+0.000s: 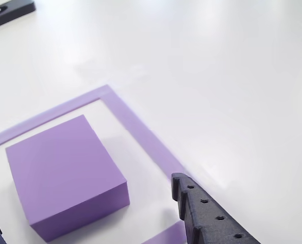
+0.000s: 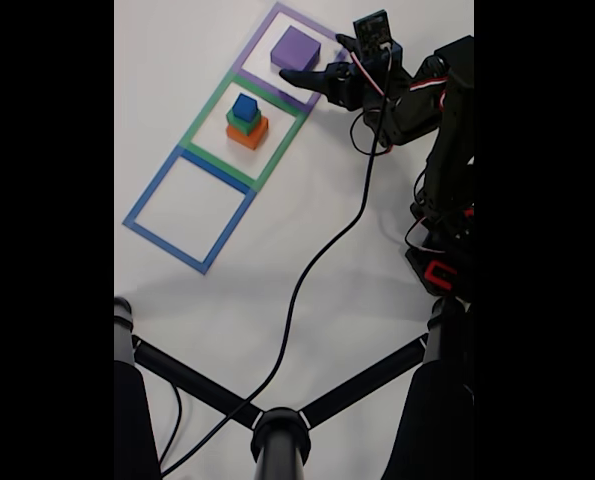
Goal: Tower of hanoi
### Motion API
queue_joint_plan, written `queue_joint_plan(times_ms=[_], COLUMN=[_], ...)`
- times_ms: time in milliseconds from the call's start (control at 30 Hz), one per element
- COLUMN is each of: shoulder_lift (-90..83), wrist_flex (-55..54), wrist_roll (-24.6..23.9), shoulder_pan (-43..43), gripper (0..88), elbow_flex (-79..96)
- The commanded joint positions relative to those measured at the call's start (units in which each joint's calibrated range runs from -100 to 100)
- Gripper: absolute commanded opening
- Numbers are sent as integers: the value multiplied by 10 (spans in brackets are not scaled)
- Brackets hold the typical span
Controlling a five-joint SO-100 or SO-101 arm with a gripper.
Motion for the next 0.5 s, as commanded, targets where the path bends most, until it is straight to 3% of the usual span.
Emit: queue_joint_plan(times_ms=[0, 467], shoulder_lift=[12, 76], wrist_flex=[-33, -74], wrist_roll=[0, 0], shoulder_pan=[-18, -30], gripper=[427, 399], elbow_flex=[-24, -62])
